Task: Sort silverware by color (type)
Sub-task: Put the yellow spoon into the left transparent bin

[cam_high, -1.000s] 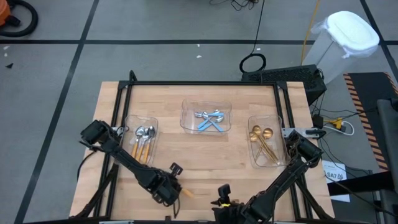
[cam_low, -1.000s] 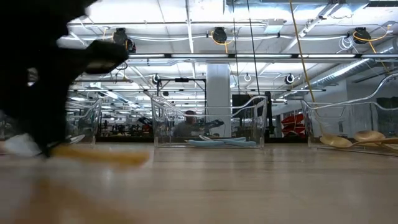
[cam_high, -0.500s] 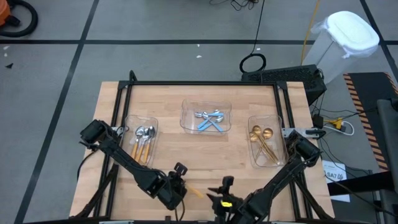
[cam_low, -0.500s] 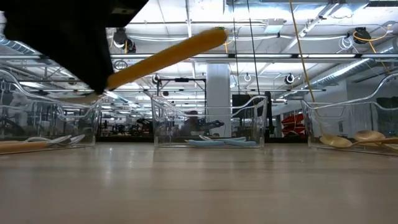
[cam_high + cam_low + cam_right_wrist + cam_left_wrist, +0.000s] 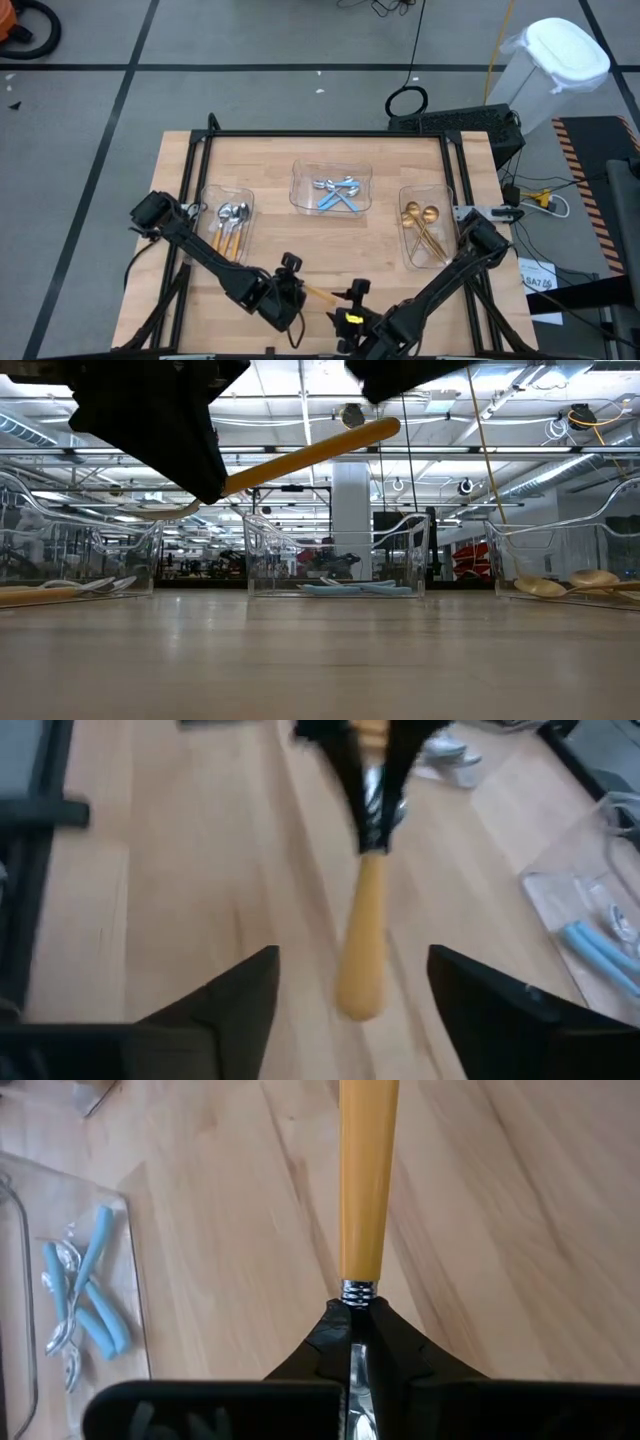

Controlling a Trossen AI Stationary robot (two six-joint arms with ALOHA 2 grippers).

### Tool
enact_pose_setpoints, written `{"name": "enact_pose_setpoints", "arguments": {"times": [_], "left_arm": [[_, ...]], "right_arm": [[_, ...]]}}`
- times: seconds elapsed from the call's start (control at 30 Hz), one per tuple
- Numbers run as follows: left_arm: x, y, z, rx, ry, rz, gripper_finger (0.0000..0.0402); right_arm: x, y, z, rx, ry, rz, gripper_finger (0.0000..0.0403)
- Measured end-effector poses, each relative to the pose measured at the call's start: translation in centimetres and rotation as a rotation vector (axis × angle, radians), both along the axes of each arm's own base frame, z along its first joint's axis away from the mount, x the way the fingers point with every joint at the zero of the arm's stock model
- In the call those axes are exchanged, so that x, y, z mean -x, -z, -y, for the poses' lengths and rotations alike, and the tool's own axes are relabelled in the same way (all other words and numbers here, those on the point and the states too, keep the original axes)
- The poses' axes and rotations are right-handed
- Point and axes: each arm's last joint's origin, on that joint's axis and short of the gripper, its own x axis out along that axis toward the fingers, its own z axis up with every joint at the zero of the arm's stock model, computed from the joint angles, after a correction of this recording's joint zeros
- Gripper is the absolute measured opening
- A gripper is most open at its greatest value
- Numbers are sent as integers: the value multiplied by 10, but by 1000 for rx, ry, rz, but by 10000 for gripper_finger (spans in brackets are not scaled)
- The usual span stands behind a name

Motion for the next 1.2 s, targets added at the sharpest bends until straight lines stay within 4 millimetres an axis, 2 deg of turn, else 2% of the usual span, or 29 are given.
{"name": "enact_pose_setpoints", "arguments": {"times": [0.13,0.3,0.73,1.0,1.2], "left_arm": [[-2,0,-3,11,-26,4,10],[-2,0,-3,9,-21,3,3],[-2,0,-3,16,-24,4,2],[-3,0,-2,45,-17,0,4],[-4,-1,-1,51,-13,11,4]], "right_arm": [[-7,16,3,61,-12,-46,275],[-13,21,13,93,4,-79,270],[-24,24,26,15,6,-144,135],[-30,28,35,1,18,-173,125],[-38,46,43,-27,10,-255,96]]}}
